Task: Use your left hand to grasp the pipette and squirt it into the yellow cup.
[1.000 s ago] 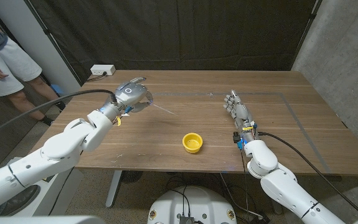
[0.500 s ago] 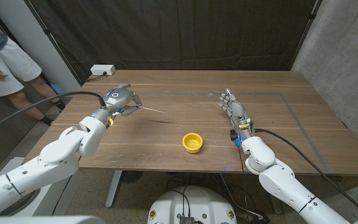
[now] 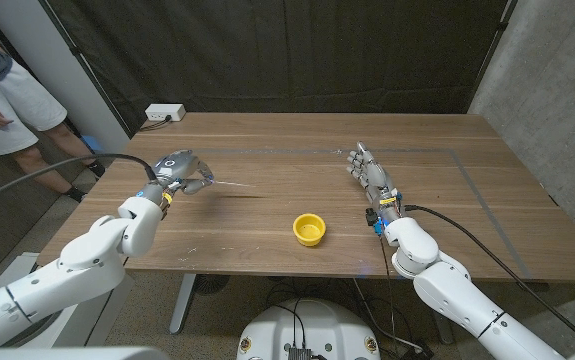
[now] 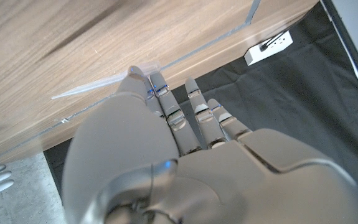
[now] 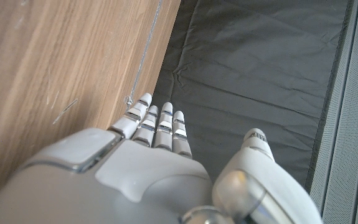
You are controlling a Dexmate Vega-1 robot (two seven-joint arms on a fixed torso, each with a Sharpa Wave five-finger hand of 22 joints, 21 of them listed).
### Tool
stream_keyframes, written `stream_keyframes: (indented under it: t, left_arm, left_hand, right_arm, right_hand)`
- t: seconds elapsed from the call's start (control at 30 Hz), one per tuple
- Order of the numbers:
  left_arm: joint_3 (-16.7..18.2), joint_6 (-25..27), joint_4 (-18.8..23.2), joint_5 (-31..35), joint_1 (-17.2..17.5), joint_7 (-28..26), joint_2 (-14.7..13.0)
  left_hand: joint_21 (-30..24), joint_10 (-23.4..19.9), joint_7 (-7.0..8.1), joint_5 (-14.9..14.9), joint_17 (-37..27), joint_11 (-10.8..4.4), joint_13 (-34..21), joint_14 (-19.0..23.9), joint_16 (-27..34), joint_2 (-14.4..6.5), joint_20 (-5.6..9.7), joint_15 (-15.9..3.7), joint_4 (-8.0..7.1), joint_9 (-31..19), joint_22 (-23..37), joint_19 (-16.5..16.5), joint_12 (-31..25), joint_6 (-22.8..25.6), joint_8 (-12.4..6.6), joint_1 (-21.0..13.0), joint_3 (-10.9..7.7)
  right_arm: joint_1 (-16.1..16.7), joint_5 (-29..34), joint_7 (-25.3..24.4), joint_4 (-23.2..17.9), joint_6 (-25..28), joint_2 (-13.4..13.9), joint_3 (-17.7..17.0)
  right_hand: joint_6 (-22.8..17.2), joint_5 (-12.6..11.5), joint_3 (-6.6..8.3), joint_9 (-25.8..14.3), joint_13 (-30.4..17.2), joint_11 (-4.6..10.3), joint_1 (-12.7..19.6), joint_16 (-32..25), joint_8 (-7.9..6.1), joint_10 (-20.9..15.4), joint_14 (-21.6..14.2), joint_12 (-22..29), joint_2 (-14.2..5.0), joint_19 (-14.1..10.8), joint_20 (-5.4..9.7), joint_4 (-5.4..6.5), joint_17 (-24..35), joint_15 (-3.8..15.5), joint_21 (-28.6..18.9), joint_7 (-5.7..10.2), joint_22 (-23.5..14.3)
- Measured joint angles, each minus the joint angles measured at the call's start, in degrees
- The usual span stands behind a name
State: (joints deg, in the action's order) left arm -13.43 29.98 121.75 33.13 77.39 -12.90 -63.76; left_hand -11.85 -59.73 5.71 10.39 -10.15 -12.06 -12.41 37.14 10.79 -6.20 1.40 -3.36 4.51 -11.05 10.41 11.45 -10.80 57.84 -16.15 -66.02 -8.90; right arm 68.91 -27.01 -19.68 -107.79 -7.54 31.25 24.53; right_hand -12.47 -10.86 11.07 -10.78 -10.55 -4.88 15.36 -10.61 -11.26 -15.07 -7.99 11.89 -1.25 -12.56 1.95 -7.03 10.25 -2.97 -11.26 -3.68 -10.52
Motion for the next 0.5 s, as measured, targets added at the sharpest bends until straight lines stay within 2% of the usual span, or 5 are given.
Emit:
stream_keyframes:
  t: [0.5]
  left_arm:
    - [-3.7,4.7,-0.8,-4.3,-0.2,-1.8,-1.2]
  left_hand:
    - [0.0,0.0,-0.19,0.0,0.0,0.01,0.0,0.0,0.0,0.0,0.00,0.00,0.00,0.0,0.0,0.0,0.0,0.2,0.00,0.0,0.01]
  right_arm:
    - [-1.6,-0.2,0.2,0.2,2.0,-0.2,1.1]
  right_hand:
    - [0.0,0.0,0.00,0.0,0.0,0.00,0.0,0.0,0.00,0.0,0.0,0.0,0.00,0.0,0.00,0.00,0.0,0.00,0.0,0.00,0.0]
